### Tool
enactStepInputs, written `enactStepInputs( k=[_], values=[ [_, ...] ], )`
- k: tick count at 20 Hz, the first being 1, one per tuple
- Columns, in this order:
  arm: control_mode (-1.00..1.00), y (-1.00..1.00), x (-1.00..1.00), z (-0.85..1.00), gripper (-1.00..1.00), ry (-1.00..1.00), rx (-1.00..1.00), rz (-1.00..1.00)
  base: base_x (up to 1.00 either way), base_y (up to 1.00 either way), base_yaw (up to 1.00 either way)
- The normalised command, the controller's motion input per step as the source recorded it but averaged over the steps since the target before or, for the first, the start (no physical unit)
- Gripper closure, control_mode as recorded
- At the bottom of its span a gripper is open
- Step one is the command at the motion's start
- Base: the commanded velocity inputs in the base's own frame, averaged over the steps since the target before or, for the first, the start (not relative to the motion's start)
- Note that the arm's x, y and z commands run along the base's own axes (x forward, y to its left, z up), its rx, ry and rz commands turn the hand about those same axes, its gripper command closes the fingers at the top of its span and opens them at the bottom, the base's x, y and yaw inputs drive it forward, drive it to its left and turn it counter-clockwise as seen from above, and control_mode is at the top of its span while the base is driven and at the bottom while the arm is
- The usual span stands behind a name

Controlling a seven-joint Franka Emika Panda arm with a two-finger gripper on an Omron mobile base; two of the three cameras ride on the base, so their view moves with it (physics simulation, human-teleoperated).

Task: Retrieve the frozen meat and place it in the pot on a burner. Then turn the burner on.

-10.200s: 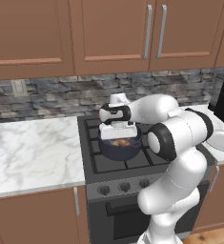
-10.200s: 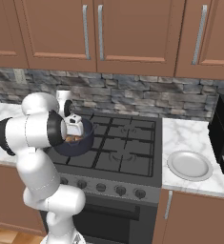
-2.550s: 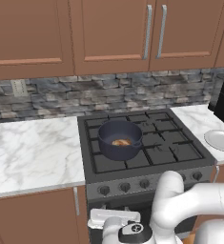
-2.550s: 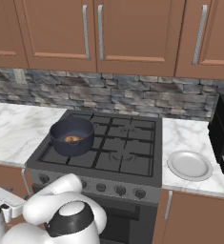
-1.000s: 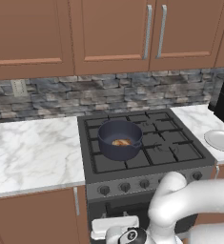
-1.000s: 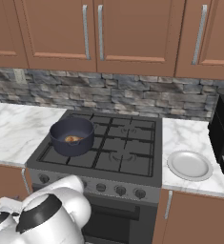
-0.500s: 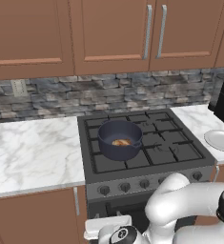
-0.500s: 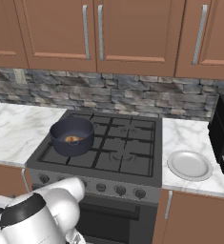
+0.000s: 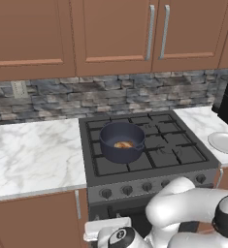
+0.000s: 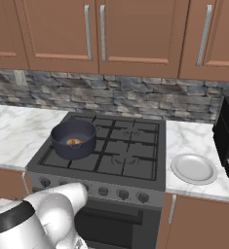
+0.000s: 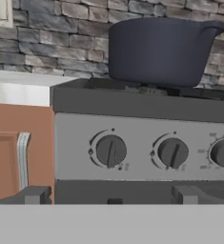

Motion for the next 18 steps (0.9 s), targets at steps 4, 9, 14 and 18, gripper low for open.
enactStepInputs(
  k=[4,9,14,18],
  values=[
    [-1.00,0.00,0.40,-0.14,-1.00,0.00,0.03,0.00,0.00,0.00,0.00],
    [-1.00,-0.01,0.38,-0.17,-1.00,0.00,0.05,0.00,0.00,0.00,0.00],
    [-1.00,-0.11,0.25,-0.08,-1.00,-0.09,0.09,0.00,0.00,0.00,0.00],
    [-1.00,-0.03,0.10,-0.18,-1.00,-0.17,0.07,0.00,0.00,0.00,0.00]
  ],
)
